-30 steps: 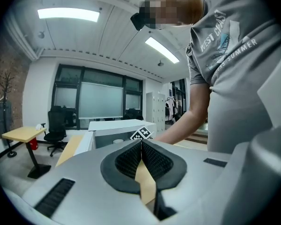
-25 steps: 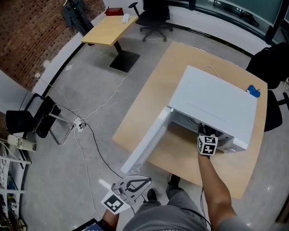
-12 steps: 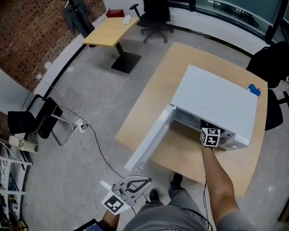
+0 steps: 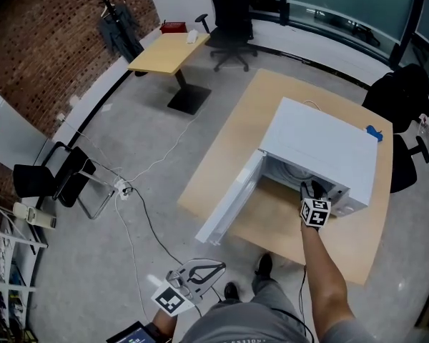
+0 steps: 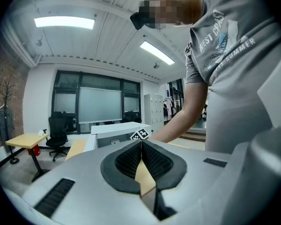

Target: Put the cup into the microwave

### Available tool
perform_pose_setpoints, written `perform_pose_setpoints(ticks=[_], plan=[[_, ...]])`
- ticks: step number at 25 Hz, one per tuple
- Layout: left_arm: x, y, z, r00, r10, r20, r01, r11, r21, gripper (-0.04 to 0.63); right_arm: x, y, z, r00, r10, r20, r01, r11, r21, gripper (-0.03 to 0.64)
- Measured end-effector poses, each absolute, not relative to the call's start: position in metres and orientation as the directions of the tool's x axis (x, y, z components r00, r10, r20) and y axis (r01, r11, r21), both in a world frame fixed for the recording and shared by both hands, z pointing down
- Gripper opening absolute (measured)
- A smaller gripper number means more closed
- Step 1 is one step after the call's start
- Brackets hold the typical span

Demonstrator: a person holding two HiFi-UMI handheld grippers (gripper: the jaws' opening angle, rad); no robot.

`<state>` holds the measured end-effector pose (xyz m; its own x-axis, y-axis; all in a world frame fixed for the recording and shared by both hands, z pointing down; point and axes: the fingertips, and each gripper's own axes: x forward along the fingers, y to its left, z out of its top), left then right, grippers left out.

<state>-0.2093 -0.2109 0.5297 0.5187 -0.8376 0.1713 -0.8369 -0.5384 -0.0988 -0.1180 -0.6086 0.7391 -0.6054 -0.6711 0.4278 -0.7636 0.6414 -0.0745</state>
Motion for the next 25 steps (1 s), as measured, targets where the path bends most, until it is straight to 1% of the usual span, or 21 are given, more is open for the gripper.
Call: perform_pose_setpoints(ticks=[6, 9, 10, 11, 13, 14, 18, 22, 25], plan=[[-0.197, -0.192, 0.509, 0.56, -0.826, 0.06, -0.816, -0.563, -0.133, 0.023, -0.089, -0.542, 0.681, -0.656, -0.682, 0.324, -0.748, 0.645, -0.157, 0.15], [-0.191, -0.186, 0.509, 0.573, -0.818, 0.051, -0.815, -0.575, -0.073, 0.023, -0.076, -0.505, 0.644, -0.707, -0.658, 0.261, -0.705, 0.686, -0.18, 0.145], [-0.187, -0.187, 0.51, 0.578, -0.814, 0.057, -0.811, -0.581, -0.064, 0.023, -0.071, -0.494, 0.632, -0.731, -0.638, 0.241, -0.68, 0.708, -0.191, 0.112], [-0.181, -0.188, 0.51, 0.585, -0.809, 0.058, -0.806, -0.588, -0.072, 0.023, -0.066, -0.483, 0.621, -0.759, -0.611, 0.224, -0.65, 0.732, -0.204, 0.058], [-0.171, -0.188, 0.509, 0.595, -0.801, 0.063, -0.795, -0.598, -0.103, 0.023, -0.063, -0.454, 0.6, -0.818, -0.539, 0.202, -0.574, 0.786, -0.228, 0.024], [-0.17, -0.183, 0.507, 0.6, -0.797, 0.066, -0.789, -0.603, -0.117, 0.023, -0.066, -0.434, 0.588, -0.845, -0.499, 0.195, -0.534, 0.813, -0.233, 0.02], [-0.177, -0.152, 0.494, 0.626, -0.778, 0.06, -0.763, -0.626, -0.16, 0.023, -0.087, -0.34, 0.527, -0.912, -0.379, 0.16, -0.405, 0.894, -0.191, 0.018], [-0.172, -0.127, 0.477, 0.66, -0.749, 0.053, -0.731, -0.657, -0.185, 0.023, -0.097, -0.266, 0.473, -0.938, -0.318, 0.134, -0.333, 0.936, -0.109, 0.017], [-0.158, -0.118, 0.467, 0.691, -0.722, 0.039, -0.701, -0.682, -0.208, 0.023, -0.094, -0.229, 0.451, -0.948, -0.29, 0.133, -0.299, 0.953, -0.05, 0.017]])
